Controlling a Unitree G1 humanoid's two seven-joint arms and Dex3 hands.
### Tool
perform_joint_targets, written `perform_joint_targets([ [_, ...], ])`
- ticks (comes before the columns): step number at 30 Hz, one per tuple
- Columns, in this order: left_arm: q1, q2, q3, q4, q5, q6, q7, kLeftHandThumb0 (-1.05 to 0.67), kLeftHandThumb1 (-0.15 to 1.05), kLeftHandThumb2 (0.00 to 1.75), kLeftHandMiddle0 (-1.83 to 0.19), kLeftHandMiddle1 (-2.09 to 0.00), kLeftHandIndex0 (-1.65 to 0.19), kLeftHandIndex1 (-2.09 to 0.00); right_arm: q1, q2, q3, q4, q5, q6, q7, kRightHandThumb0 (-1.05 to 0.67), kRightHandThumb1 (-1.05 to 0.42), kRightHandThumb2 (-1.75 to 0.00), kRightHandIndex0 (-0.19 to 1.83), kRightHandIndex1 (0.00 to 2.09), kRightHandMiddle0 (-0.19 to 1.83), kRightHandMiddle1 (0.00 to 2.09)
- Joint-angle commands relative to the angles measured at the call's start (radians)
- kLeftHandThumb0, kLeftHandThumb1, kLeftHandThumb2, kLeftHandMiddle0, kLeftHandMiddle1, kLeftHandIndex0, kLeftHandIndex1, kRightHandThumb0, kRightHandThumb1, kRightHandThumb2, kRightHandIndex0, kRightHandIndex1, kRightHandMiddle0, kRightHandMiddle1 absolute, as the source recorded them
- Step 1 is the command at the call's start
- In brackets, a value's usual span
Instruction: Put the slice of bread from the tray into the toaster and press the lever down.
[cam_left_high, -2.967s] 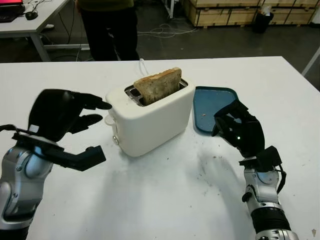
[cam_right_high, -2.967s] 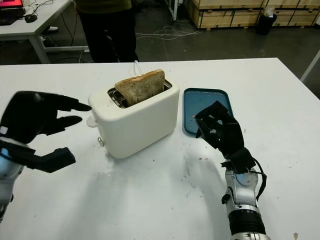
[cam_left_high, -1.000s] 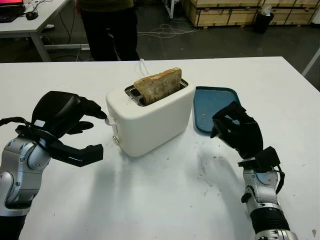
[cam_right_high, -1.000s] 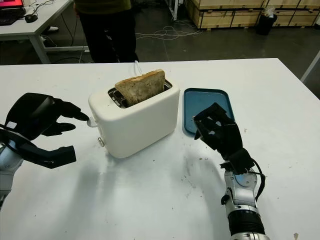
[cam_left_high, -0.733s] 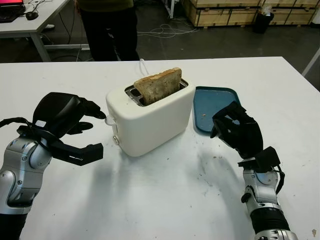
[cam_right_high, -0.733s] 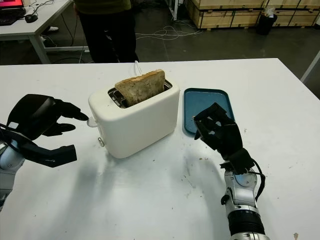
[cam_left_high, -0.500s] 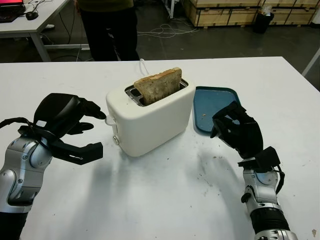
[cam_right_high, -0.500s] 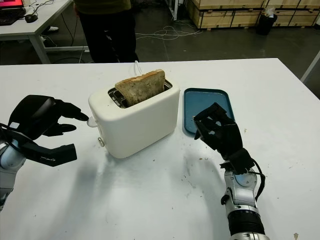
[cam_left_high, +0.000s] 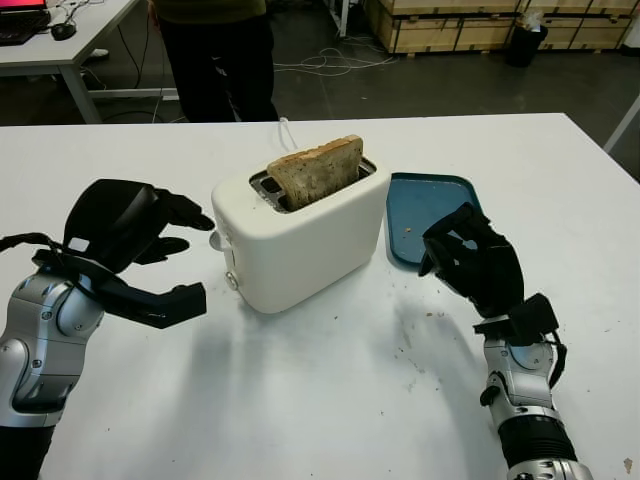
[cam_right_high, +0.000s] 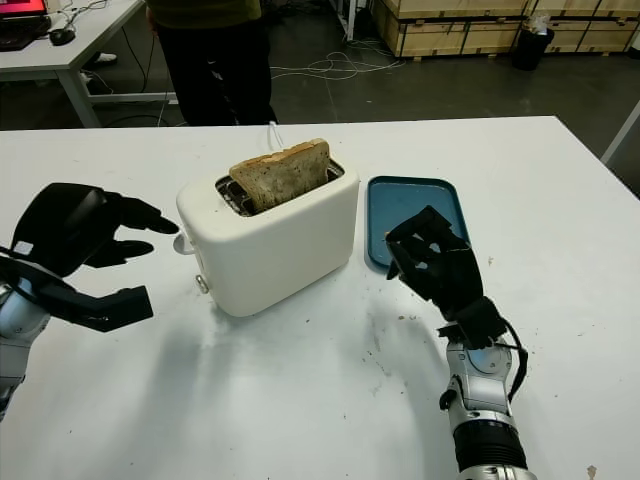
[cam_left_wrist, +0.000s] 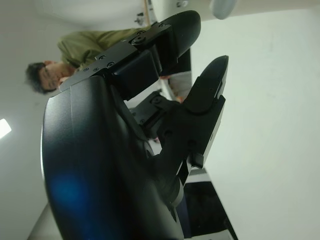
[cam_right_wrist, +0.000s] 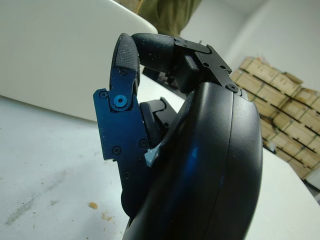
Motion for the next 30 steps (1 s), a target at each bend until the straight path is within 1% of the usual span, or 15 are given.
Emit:
perform_joint_targets([
  [1,-0.003,-0.001,0.011,-0.020,-0.012,-0.006,0.012,-0.07,0.71,0.00,-1.10,-1.60,-1.22,-0.01,0.000,0.005,-0.001,-0.001,0.003,-0.017,-0.003,-0.40,-0.92,-0.34,0.80,1.75,0.50,1.75],
  [8,0.000,0.002,0.005,-0.056,-0.031,-0.013,-0.007,-0.06,0.70,0.00,-1.12,-1.58,-1.24,-0.01,-0.001,0.006,-0.001,-0.002,0.009,-0.011,0.000,-0.40,-0.92,-0.34,0.81,1.75,0.50,1.75],
  [24,-0.014,0.010,-0.008,-0.050,-0.019,-0.018,-0.038,-0.10,0.67,0.00,-1.18,-1.50,-1.28,-0.02,-0.002,0.004,-0.002,-0.006,0.005,-0.013,-0.002,-0.39,-0.92,-0.33,0.81,1.75,0.51,1.75],
  [30,-0.008,0.008,-0.009,-0.059,-0.022,-0.006,-0.065,-0.10,0.68,0.00,-1.17,-1.45,-1.28,-0.01,-0.006,0.004,-0.003,0.002,0.008,-0.017,0.001,-0.38,-0.92,-0.34,0.81,1.75,0.51,1.75],
])
